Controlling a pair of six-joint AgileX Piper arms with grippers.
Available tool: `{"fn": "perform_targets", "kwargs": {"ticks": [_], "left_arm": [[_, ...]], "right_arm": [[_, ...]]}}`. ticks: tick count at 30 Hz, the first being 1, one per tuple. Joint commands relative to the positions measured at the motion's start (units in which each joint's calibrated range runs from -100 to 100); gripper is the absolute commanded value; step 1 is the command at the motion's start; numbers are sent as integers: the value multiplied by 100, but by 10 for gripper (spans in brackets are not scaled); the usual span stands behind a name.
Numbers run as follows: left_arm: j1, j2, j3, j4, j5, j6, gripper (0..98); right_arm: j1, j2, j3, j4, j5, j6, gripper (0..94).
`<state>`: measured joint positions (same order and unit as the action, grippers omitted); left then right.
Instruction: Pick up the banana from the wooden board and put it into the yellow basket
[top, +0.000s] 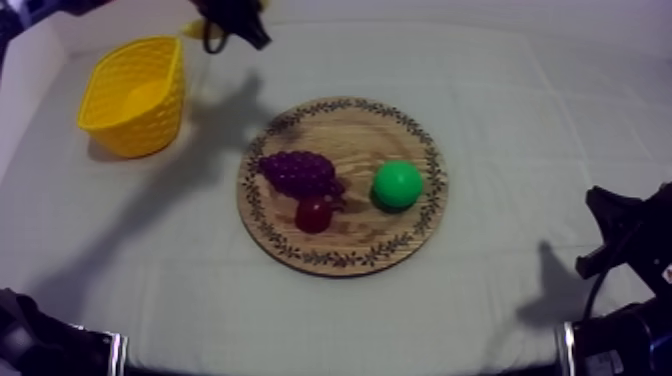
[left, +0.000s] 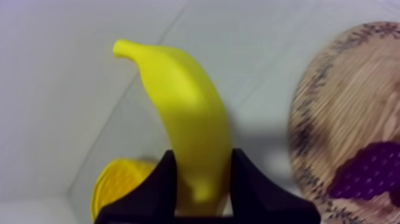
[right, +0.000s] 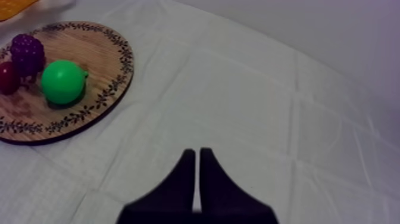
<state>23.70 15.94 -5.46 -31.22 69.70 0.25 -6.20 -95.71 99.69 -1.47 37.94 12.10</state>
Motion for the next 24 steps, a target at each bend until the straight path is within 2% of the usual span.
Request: {"fn": "perform_targets", "kwargs": {"ticks": [1,12,24], "left_arm": [[-252,-302,169,-22,-37,74,145],[-1219,-785,1378,-49,-457,392,147],[-1775,-294,2347,-65,-1279,779,148]], "right_arm": [[0,-4,-3,-2,4,-1,5],[0,-4,-3,-2,4,-1,5],[0,-4,-3,-2,4,-1,5]]}}
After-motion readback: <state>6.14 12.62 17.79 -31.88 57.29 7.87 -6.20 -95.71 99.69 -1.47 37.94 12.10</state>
